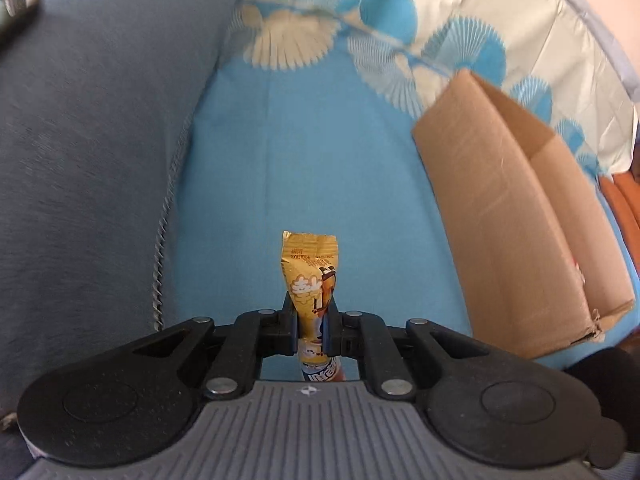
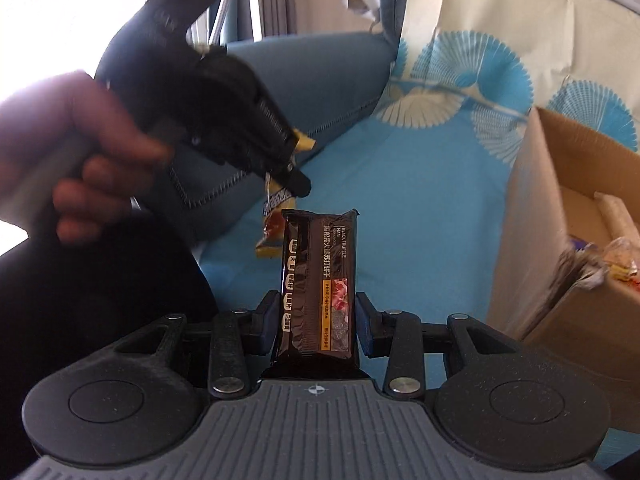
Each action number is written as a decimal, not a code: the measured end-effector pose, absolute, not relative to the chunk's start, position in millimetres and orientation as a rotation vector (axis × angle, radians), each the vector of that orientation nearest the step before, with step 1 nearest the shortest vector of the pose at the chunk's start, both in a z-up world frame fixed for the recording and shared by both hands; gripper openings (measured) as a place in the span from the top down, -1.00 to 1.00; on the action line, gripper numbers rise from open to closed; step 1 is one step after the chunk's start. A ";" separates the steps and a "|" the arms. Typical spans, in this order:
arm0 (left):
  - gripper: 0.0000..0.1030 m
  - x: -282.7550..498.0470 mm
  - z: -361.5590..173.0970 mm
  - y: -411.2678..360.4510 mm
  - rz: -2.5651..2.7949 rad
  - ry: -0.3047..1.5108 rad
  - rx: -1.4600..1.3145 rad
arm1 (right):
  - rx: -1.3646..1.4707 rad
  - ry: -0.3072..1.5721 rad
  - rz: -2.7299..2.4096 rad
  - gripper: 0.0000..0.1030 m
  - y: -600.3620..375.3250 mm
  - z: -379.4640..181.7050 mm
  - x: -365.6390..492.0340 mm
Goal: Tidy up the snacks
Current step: 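Lift the chocolate bar with the right tool while the left tool lifts the wafer stick, then carry the chocolate bar and wafer stick over the box with both tools, then open both tools to drop the chocolate bar and wafer stick into the box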
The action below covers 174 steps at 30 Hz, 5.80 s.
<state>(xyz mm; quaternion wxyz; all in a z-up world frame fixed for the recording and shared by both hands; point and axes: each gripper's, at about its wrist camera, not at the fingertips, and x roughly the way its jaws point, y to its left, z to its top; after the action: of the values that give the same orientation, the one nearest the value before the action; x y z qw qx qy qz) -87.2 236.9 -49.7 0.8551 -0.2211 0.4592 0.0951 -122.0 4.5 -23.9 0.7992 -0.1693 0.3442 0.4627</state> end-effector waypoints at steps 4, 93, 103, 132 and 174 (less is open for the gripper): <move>0.77 -79.0 -60.4 239.5 0.190 1.035 -0.494 | -0.359 0.800 0.930 0.21 10.6 -41.4 -108.6; 0.80 -60.8 -60.4 222.8 0.231 0.989 -0.302 | -0.304 0.508 0.869 0.22 -11.6 3.6 -122.1; 0.80 -89.9 -30.8 213.8 0.247 0.796 -0.297 | -0.167 0.288 0.782 0.22 -57.2 79.0 -101.9; 0.80 16.9 90.4 47.9 0.105 0.544 -0.162 | 0.141 0.262 0.333 0.22 -179.7 44.2 9.9; -0.99 -84.7 34.8 -16.9 0.161 0.601 -0.230 | 0.032 0.531 0.253 -0.99 -209.7 62.9 -23.1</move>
<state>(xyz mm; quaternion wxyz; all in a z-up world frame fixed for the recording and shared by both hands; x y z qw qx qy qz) -84.7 -16.9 34.8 0.9455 -0.1130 0.2949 0.0790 -23.1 -209.7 62.9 0.9569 0.0158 0.2616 0.1249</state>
